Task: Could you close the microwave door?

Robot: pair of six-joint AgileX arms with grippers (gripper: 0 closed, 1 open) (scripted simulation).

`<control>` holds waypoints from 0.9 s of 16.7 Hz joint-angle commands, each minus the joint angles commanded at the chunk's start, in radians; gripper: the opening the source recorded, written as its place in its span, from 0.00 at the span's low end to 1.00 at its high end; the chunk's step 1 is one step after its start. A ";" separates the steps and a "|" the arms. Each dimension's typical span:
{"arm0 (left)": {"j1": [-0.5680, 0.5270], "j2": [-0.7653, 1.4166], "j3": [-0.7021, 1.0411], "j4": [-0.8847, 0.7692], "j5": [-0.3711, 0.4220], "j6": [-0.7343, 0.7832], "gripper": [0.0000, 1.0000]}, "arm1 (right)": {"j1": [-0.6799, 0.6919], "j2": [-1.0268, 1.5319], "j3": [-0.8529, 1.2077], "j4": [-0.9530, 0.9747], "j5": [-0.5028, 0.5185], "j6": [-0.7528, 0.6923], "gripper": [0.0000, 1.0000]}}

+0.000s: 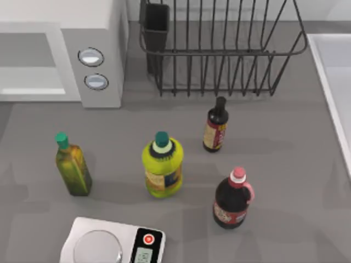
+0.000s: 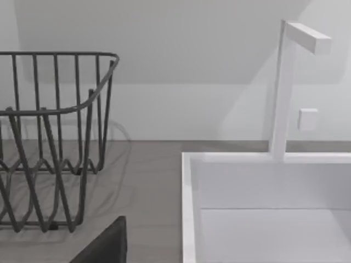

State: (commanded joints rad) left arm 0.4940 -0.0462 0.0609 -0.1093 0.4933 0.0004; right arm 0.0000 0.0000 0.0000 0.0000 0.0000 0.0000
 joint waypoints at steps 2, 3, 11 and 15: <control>0.006 0.031 0.032 -0.013 0.002 0.031 0.00 | 0.000 0.000 0.000 0.000 0.000 0.000 1.00; 0.013 0.063 0.063 -0.027 0.004 0.062 0.00 | 0.000 0.000 0.000 0.000 0.000 0.000 1.00; 0.156 0.698 0.624 -0.244 0.050 0.484 0.00 | 0.000 0.000 0.000 0.000 0.000 0.000 1.00; 0.282 1.188 0.954 -0.391 0.090 0.690 0.00 | 0.000 0.000 0.000 0.000 0.000 0.000 1.00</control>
State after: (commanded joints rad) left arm 0.7763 1.1414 1.0148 -0.5003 0.5838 0.6900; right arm 0.0000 0.0000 0.0000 0.0000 0.0000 0.0000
